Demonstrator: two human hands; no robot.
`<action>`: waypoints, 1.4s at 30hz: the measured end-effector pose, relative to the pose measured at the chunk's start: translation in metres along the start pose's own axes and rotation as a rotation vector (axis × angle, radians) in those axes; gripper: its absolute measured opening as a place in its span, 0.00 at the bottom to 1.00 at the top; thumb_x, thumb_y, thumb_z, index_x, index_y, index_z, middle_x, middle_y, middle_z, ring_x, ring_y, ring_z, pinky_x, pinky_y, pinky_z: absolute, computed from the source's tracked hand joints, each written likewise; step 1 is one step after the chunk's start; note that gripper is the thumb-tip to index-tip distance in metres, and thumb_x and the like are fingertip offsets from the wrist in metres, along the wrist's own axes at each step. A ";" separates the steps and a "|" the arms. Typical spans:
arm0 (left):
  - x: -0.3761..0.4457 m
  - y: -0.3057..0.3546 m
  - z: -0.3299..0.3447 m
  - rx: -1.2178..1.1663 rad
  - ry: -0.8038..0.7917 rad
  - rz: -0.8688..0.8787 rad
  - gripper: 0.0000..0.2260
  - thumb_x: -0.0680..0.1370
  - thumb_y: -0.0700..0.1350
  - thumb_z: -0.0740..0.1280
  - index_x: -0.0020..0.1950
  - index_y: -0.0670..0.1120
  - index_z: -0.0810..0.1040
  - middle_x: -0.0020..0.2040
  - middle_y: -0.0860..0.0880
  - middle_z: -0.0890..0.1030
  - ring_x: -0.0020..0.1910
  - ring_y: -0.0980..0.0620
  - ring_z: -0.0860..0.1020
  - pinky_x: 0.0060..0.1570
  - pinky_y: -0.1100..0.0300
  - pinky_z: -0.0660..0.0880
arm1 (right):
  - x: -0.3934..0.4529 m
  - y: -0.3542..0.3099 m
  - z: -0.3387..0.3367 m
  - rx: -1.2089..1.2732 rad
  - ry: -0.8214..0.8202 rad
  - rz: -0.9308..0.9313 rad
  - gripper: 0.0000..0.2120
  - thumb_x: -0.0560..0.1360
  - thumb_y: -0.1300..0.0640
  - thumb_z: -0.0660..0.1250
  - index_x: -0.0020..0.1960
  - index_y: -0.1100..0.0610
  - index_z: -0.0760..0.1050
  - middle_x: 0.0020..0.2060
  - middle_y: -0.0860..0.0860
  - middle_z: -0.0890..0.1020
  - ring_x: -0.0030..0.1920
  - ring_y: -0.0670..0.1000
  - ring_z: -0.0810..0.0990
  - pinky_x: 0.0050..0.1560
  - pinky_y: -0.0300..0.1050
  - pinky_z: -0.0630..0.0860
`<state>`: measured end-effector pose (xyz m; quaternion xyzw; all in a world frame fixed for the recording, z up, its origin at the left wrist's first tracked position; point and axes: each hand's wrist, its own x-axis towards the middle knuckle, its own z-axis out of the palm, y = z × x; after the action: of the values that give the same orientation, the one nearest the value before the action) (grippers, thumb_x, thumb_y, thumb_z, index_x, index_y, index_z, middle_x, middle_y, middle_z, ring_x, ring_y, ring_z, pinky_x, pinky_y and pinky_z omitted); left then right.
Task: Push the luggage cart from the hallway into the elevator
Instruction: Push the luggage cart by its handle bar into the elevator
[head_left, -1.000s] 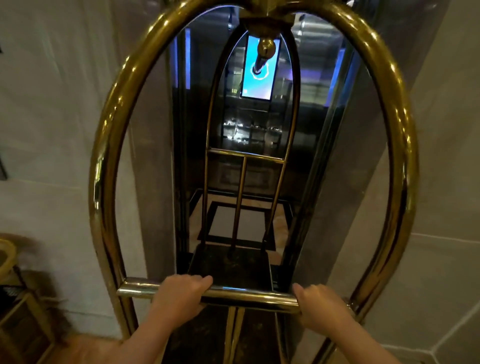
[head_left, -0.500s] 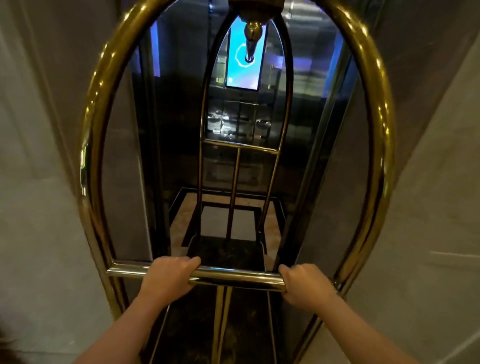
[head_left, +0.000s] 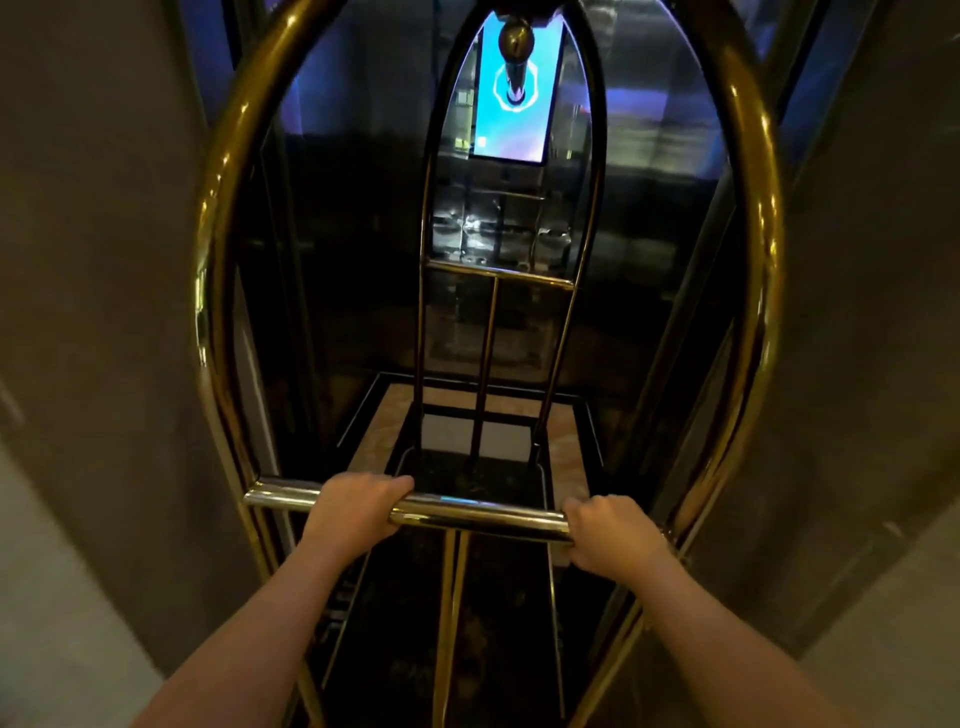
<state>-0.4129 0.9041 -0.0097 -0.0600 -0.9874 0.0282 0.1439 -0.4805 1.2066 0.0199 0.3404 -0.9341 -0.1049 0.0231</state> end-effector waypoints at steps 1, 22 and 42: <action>0.009 0.000 -0.001 0.002 -0.003 -0.003 0.11 0.68 0.48 0.74 0.41 0.56 0.73 0.32 0.57 0.74 0.29 0.57 0.75 0.30 0.61 0.68 | 0.008 0.005 0.000 -0.007 0.008 0.005 0.11 0.75 0.51 0.63 0.54 0.55 0.71 0.44 0.52 0.81 0.41 0.55 0.81 0.36 0.46 0.69; 0.269 -0.097 0.089 -0.002 -0.017 0.040 0.12 0.70 0.49 0.74 0.47 0.56 0.73 0.38 0.56 0.76 0.32 0.59 0.72 0.33 0.63 0.70 | 0.267 0.117 0.029 0.159 0.048 0.358 0.07 0.72 0.54 0.71 0.48 0.47 0.76 0.36 0.45 0.76 0.36 0.46 0.76 0.37 0.43 0.76; 0.448 -0.149 0.145 0.052 0.009 -0.005 0.13 0.72 0.49 0.72 0.54 0.56 0.74 0.44 0.55 0.79 0.39 0.55 0.77 0.36 0.60 0.66 | 0.443 0.217 0.058 0.143 0.057 0.382 0.08 0.72 0.56 0.71 0.50 0.50 0.76 0.34 0.47 0.74 0.33 0.46 0.74 0.30 0.40 0.71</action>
<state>-0.8969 0.8079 -0.0118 -0.0541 -0.9858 0.0533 0.1499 -0.9639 1.0956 -0.0027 0.1607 -0.9857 -0.0221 0.0447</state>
